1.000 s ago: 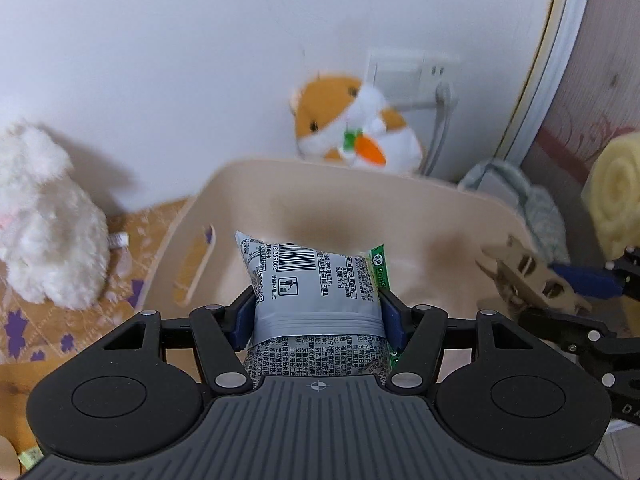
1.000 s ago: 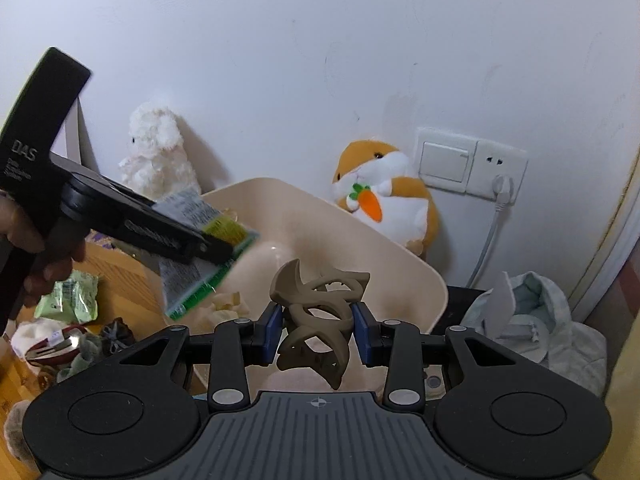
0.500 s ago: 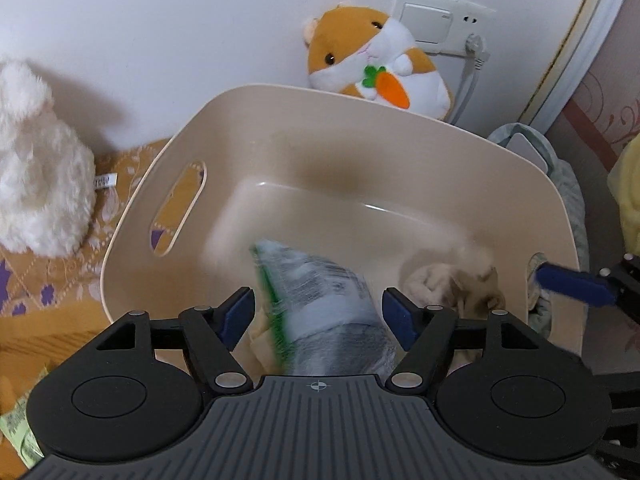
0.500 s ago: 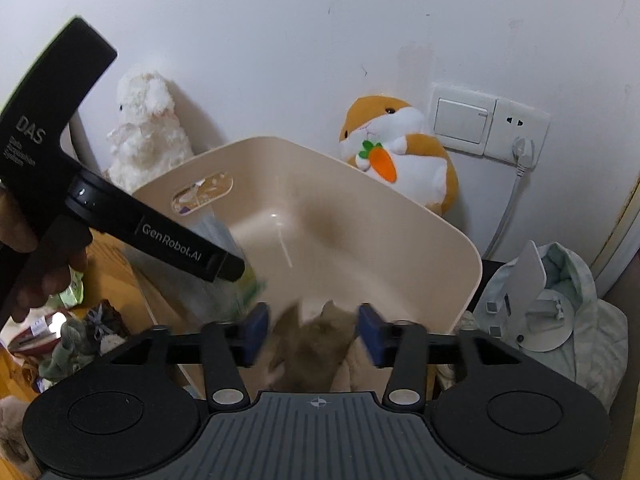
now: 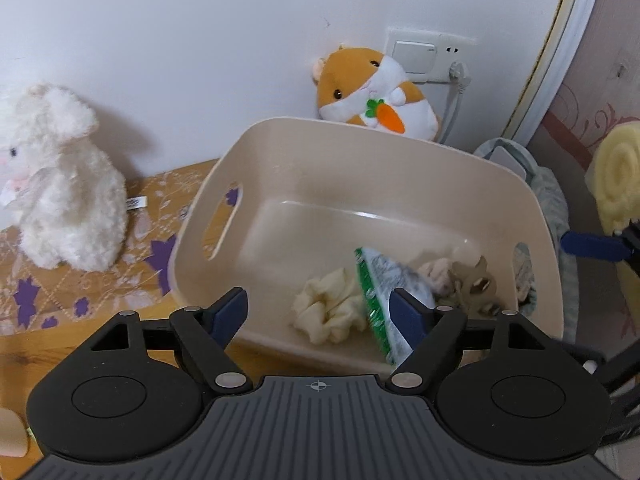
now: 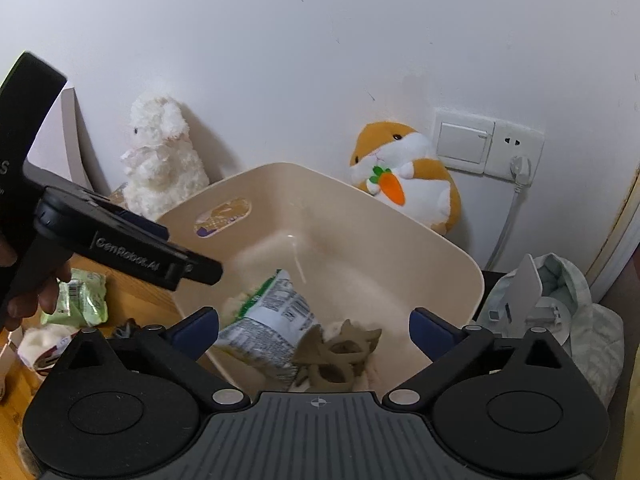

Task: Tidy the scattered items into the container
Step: 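Open both tools to release the bag and clip into the basket, then grasp the grey fuzzy sock with the left tool while the right tool grasps the orange sock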

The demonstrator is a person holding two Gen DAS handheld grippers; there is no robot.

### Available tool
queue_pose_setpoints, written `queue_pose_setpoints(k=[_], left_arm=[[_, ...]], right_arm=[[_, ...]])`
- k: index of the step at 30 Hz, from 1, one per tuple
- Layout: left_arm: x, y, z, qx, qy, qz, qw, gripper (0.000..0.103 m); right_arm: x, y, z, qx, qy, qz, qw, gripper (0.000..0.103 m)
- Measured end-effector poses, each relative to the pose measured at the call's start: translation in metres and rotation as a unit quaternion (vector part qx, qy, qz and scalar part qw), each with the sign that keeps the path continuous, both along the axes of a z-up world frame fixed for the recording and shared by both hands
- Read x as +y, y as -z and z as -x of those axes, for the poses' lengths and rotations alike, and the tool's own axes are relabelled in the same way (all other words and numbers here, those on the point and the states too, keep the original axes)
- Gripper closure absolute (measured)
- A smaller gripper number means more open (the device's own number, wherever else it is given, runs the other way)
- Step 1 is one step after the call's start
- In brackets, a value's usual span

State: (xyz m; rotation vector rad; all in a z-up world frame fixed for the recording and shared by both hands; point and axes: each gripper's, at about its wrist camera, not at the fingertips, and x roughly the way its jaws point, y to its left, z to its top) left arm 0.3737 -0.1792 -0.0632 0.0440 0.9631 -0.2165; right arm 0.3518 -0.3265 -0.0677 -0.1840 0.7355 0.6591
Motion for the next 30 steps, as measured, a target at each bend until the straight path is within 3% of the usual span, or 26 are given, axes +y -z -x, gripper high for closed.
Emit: queue_pose_setpoints(k=[12,20,30], left_arm=[[0.08,-0.004,0.071,0.017,-0.054,0.016,0.9983,0.023],[0.124,0.008,0.141,0.038,-0.078,0.031,0.9957,0.023],[0.128,0.023,0.195,0.06,-0.057,0.029,0.9962,0.023]], right_arm=[[0.011,-0.014,0.049,0.014,-0.009,-0.059,0.998,0.0],[0.022,0.007,0.087,0.028,-0.047,-0.038,0.998,0.0],[0.019,0.036,0.131,0.059,-0.108,-0.005,0.992,0.0]])
